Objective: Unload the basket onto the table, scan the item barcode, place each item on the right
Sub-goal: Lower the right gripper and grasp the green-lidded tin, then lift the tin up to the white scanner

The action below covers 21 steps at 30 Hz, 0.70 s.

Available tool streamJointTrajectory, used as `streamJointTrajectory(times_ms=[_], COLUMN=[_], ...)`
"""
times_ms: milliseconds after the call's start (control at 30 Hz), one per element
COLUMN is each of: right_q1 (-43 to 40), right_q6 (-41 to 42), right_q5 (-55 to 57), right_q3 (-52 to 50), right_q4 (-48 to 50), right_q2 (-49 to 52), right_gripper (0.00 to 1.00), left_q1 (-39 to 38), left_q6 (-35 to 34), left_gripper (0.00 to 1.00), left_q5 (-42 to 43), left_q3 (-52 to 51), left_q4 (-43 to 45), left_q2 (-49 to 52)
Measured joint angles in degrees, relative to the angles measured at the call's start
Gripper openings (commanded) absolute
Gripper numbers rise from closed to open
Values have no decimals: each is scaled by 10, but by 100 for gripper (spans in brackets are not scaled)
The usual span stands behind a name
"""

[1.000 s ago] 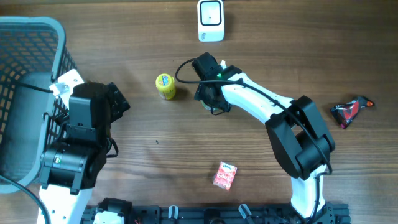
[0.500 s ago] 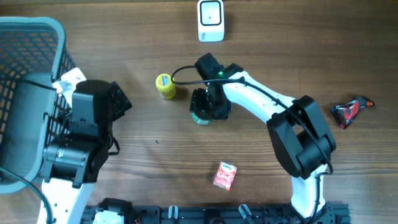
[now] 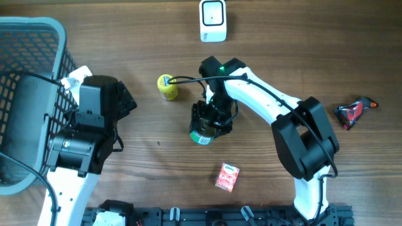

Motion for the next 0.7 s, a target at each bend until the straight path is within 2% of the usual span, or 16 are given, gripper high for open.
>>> streamJointTrajectory(times_ms=[567,633,700], right_q1=[0,1,1], right_q6=[-12,-16,-29], right_q5=[4,28,62], right_q3=[31,31,31], right_q4=[-51,-35,30], right_q2=[0,0,0], right_gripper=[41,41,41], left_q1=[0,0,0], left_q6=[0,0,0], left_gripper=[100,100,100], left_q5=[0,0,0], left_q3=[0,0,0], left_q4=[0,0,0], left_q2=[0,0,0])
